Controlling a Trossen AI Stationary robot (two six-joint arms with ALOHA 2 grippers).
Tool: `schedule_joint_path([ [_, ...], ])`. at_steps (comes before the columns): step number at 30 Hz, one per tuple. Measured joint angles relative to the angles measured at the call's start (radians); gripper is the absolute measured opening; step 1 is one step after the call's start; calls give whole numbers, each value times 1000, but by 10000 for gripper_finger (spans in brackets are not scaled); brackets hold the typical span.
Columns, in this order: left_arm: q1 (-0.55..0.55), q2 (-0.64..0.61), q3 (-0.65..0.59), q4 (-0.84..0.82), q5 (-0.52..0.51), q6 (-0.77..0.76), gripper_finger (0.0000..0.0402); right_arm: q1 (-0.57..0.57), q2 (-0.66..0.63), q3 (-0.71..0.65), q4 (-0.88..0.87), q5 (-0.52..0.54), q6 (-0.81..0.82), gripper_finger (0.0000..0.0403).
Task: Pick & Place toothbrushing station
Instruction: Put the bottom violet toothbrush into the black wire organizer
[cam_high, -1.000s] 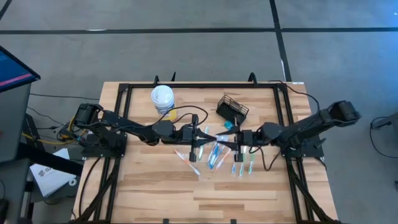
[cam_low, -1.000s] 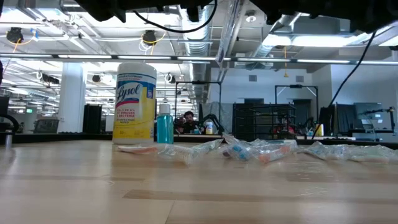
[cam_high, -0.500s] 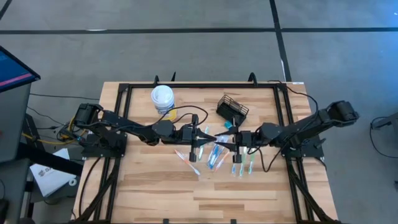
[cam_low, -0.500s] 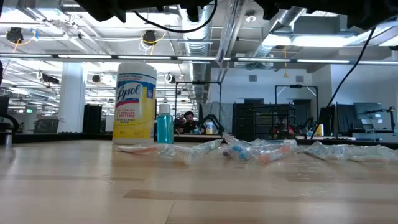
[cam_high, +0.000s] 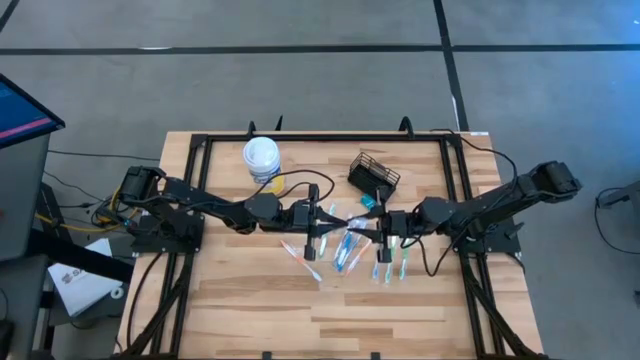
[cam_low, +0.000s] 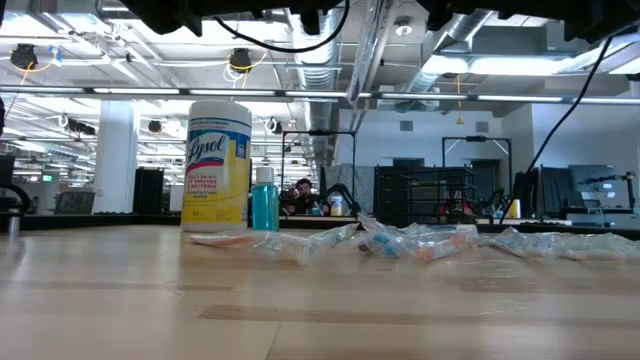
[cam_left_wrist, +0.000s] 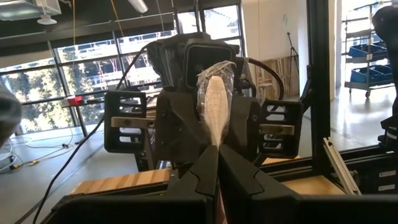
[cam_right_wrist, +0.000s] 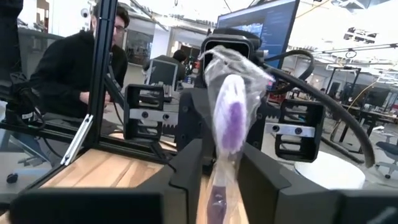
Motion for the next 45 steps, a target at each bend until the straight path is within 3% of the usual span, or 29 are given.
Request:
schedule_joint_path([
  [7,-1,0,-1,-1,2,1,0,6,-3,0,-1,0,-22,9],
  [27,-3,-9,-2,-20,-8,-18,0,4,-4,0,-25,30,-18,1],
  [34,0,-93,-31,-72,-10,-19,1,5,-76,-2,-124,42,-10,1],
  [45,-2,-230,-172,-109,-6,-95,26,-17,-233,-1,-365,301,38,0],
])
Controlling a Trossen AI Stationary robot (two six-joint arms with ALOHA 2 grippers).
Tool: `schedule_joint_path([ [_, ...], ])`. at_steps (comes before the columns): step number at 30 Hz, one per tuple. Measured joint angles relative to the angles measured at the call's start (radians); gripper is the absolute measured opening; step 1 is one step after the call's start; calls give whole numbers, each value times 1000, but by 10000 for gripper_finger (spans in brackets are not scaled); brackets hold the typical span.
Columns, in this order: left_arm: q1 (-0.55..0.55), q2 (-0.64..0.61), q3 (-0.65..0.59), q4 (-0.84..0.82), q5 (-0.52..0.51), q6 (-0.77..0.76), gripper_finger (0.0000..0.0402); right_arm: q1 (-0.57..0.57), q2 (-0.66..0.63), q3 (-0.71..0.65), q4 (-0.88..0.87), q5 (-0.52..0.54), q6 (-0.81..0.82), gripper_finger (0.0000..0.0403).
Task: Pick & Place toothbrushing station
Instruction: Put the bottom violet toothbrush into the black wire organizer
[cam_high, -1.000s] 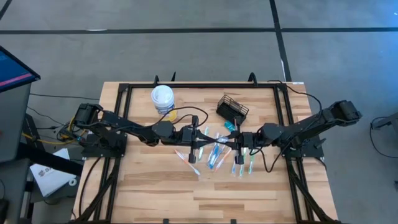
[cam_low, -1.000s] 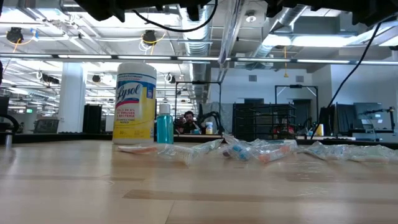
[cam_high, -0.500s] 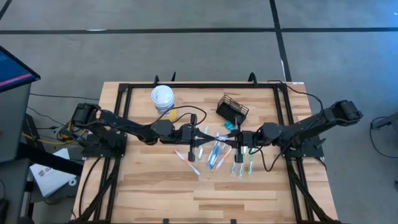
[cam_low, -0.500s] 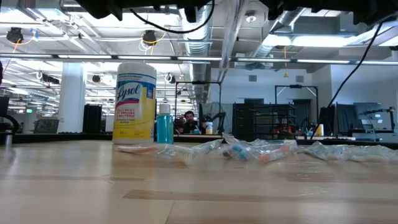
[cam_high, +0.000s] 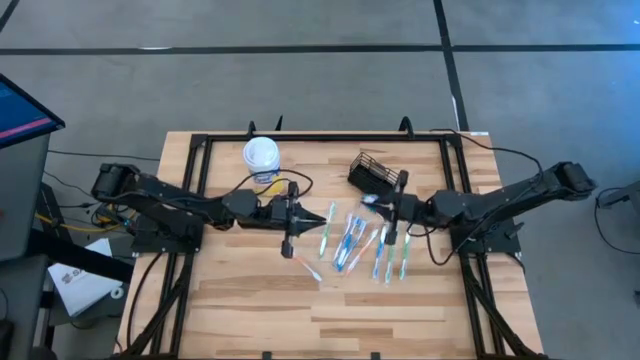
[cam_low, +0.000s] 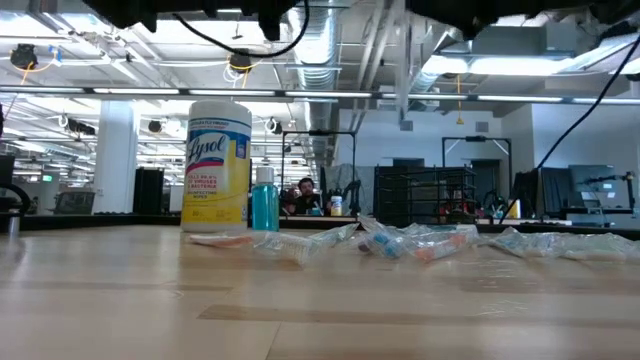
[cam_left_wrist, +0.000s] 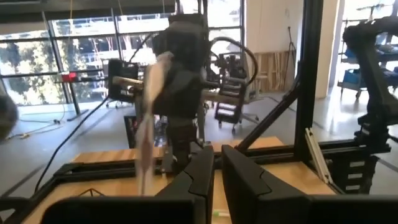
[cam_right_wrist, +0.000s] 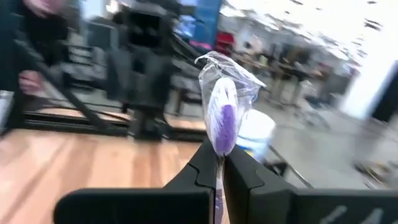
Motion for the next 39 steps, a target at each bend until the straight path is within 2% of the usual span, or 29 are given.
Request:
schedule_joint_path([
  [5,-5,-18,-29,-2,0,-23,19,-35,-50,0,-117,104,58,0],
  [17,-9,-18,-28,0,0,-50,12,-131,-138,0,-310,250,86,0],
  [31,-48,-17,-28,-2,0,-55,12,-279,-270,0,-476,244,145,0],
  [39,-48,-17,-28,-4,0,-55,12,-349,-287,-63,-439,219,165,0],
])
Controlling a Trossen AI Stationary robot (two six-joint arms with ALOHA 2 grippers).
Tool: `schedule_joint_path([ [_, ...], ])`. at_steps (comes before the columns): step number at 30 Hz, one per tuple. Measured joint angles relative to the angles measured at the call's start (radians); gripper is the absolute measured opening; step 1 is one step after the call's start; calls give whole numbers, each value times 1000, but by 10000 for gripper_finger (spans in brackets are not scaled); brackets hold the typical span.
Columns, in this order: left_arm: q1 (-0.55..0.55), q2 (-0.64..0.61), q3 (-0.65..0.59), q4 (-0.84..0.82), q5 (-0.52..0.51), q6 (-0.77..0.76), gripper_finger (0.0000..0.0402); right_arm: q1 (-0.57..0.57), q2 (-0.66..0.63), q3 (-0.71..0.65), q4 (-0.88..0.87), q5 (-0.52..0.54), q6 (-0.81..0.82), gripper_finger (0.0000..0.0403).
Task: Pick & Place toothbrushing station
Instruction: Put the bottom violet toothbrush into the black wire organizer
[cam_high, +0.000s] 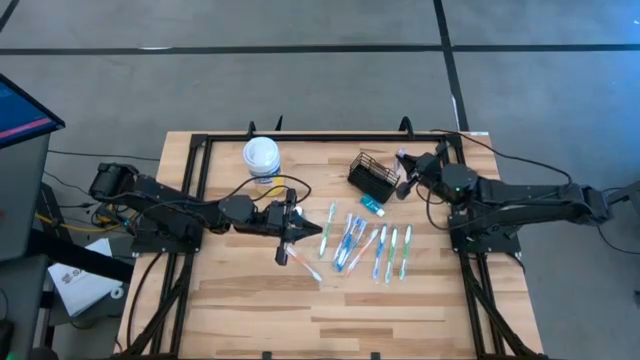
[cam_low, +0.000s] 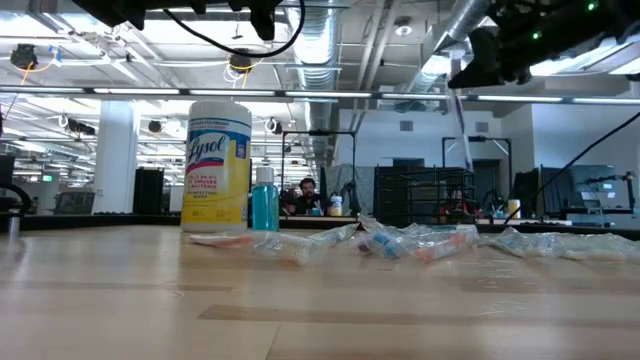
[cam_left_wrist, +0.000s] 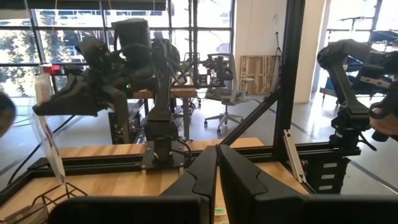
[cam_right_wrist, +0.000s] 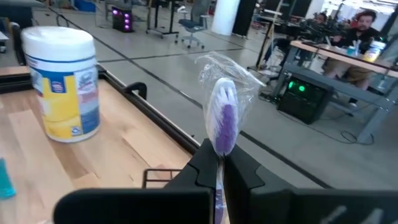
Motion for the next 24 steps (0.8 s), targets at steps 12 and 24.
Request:
schedule_joint_path([
  [12,0,0,-21,-5,0,0,12,-104,0,-80,102,-122,12,0],
  [24,0,1,-56,1,0,0,12,-141,1,-178,229,-181,53,0],
])
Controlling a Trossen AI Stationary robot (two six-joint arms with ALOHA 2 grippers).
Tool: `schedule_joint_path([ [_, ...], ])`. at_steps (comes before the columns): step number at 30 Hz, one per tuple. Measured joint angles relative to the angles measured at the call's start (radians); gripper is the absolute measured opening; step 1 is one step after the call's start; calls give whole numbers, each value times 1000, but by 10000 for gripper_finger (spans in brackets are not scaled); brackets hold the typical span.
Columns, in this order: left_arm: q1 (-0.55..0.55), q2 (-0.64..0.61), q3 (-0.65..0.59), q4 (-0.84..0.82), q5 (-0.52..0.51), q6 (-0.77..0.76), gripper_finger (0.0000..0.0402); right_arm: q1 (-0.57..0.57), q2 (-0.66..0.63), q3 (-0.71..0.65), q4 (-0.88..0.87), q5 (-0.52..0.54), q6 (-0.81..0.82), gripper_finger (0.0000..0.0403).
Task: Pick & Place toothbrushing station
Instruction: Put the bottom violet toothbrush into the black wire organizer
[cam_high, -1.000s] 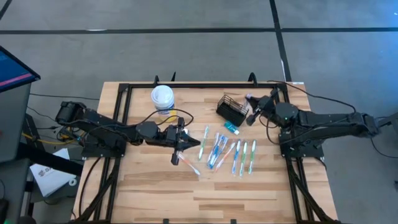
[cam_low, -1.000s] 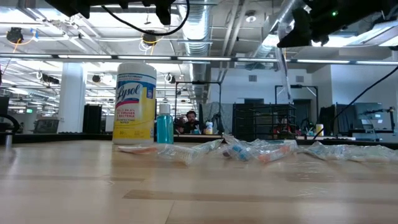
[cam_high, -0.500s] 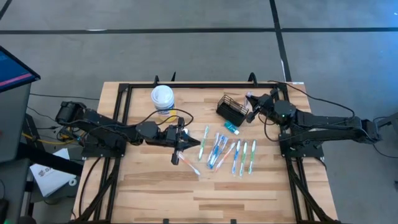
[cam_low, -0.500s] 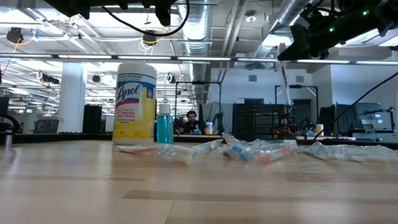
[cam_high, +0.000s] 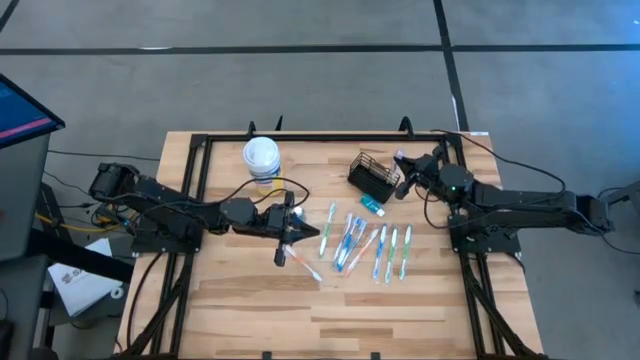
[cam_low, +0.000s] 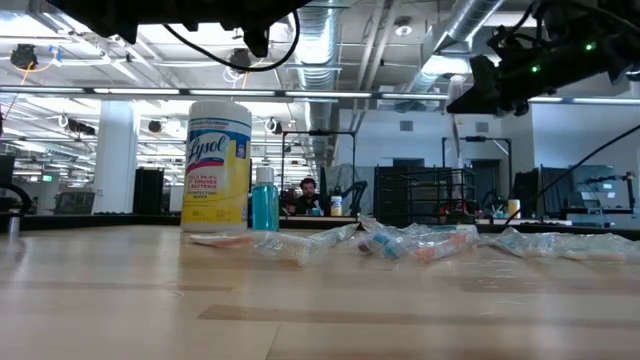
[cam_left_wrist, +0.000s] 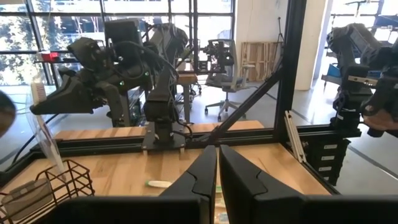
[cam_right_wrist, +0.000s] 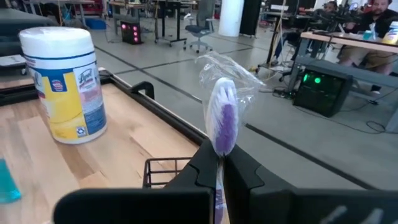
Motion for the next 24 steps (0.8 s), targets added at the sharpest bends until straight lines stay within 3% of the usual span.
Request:
schedule_joint_path([
  [24,-3,0,-1,0,0,0,12,0,10,-182,202,0,68,2],
])
